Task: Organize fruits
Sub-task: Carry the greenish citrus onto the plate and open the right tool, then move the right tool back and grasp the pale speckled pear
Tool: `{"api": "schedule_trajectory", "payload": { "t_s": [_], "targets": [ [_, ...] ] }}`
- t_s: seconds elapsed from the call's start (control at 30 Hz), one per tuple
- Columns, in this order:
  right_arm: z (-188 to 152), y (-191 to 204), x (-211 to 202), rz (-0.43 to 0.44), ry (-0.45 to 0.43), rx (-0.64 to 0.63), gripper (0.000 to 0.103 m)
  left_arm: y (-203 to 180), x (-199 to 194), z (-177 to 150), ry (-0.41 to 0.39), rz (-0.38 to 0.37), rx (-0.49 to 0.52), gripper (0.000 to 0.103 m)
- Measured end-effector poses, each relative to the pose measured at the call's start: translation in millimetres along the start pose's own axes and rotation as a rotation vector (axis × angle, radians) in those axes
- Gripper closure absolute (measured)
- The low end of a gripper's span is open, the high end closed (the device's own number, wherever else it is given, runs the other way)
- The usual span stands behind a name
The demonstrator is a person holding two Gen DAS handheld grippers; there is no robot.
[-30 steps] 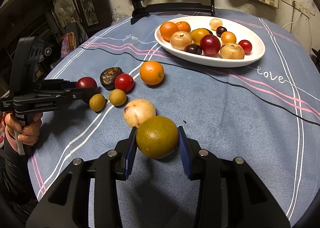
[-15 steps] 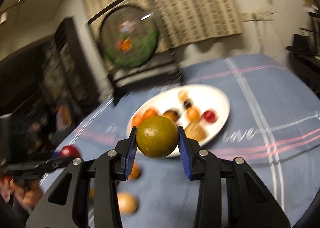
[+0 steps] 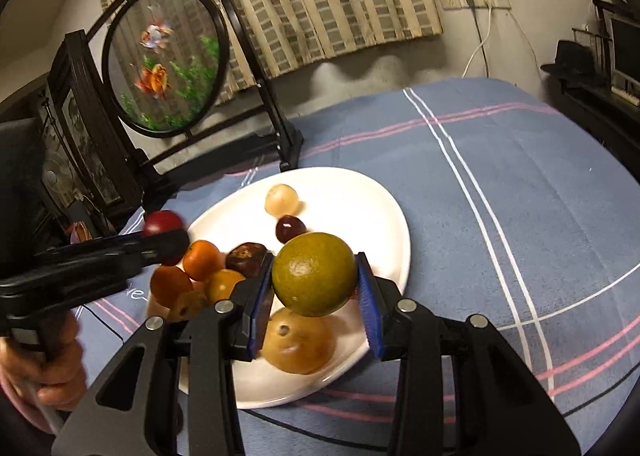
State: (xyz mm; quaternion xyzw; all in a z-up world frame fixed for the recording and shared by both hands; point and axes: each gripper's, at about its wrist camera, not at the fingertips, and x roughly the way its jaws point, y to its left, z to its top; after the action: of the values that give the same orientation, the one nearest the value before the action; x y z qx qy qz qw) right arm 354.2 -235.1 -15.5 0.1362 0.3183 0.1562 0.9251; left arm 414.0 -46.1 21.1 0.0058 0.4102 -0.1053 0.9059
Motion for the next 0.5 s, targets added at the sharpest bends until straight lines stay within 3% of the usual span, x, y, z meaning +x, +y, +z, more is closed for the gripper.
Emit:
{"api": "schedule_trajectory", "payload": {
  "t_s": [0.2, 0.27, 0.3, 0.4, 0.5],
  "targets": [
    [-2, -1, 10, 0.011, 0.047, -0.018, 0.064, -8, 34, 0, 0.043, 0.056, 0.015, 0.060],
    [-3, 0, 14, 0.009, 0.067, -0.027, 0.063, -8, 32, 1, 0.029, 0.085, 0.017, 0.046],
    [-3, 1, 16, 0.005, 0.077, -0.033, 0.060, -8, 26, 2, 0.009, 0.109, 0.016, 0.030],
    [-3, 6, 12, -0.007, 0.073, -0.045, 0.044, -9, 7, 4, -0.057, 0.143, 0.026, 0.021],
    [2, 10, -1, -0.007, 0.029, -0.052, 0.040, -6, -24, -1, -0.098, 0.166, 0.028, 0.010]
  ]
}}
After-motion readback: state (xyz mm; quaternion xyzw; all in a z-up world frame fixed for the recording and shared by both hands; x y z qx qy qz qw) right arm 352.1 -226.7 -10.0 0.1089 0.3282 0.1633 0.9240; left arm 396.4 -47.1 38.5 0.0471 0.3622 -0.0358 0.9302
